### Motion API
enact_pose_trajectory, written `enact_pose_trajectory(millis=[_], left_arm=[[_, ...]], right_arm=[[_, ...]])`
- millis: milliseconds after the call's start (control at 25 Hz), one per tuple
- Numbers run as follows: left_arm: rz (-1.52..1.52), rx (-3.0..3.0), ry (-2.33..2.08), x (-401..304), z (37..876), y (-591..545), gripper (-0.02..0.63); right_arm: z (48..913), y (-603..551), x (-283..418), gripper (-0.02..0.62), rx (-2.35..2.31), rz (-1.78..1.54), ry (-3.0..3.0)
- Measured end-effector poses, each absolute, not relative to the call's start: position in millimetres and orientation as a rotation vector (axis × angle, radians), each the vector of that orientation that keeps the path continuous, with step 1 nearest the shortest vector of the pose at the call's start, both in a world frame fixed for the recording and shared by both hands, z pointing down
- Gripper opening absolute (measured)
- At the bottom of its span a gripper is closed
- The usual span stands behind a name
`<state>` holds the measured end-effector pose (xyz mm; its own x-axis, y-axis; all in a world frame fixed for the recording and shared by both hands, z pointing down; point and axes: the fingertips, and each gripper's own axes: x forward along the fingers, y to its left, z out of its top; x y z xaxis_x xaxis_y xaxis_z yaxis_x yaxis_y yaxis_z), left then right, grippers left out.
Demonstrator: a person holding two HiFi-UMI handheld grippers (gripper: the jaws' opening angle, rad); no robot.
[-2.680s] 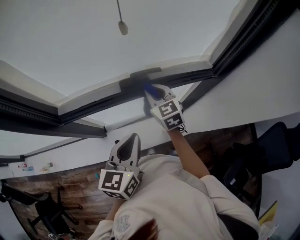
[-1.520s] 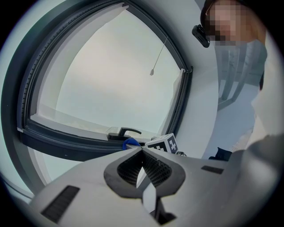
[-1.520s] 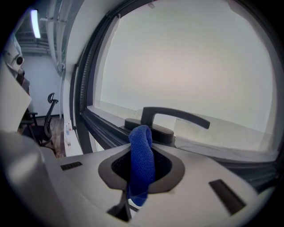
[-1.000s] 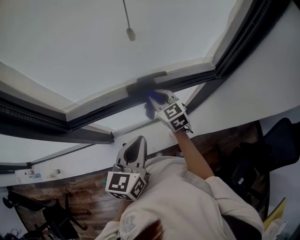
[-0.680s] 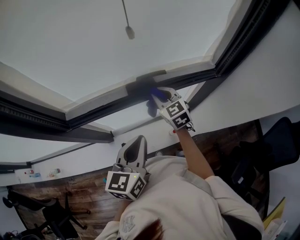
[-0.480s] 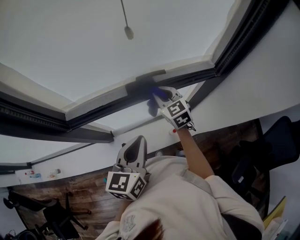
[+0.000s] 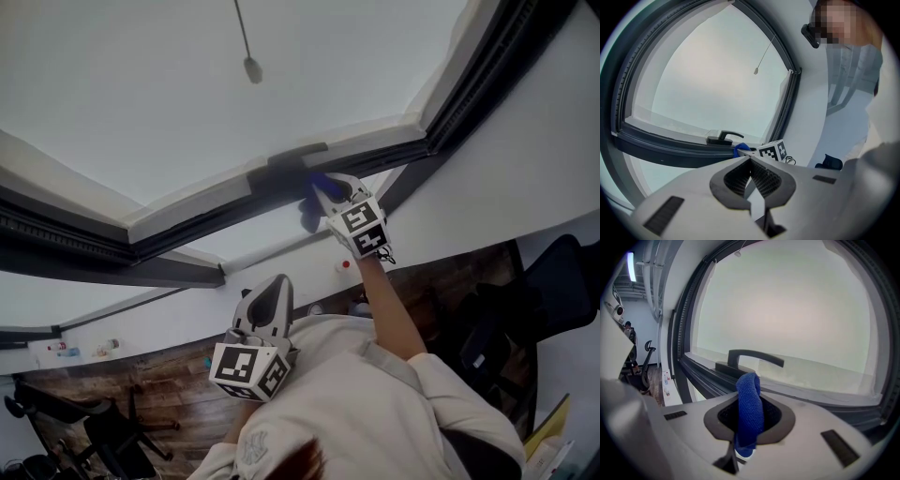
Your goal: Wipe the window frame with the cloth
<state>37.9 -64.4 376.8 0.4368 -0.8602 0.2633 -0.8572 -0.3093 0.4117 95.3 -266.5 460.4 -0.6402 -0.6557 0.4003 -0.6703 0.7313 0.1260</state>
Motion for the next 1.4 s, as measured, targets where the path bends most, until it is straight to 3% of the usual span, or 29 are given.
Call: enact_pose_trajectory(millis=[1400], left_arm=[[0.014, 2.192, -1.446, 65.8, 373.8, -70.6, 0.005]], right_arm=[[460.9, -280.9, 134.2, 0.049, 1.052, 0.063, -2.517]])
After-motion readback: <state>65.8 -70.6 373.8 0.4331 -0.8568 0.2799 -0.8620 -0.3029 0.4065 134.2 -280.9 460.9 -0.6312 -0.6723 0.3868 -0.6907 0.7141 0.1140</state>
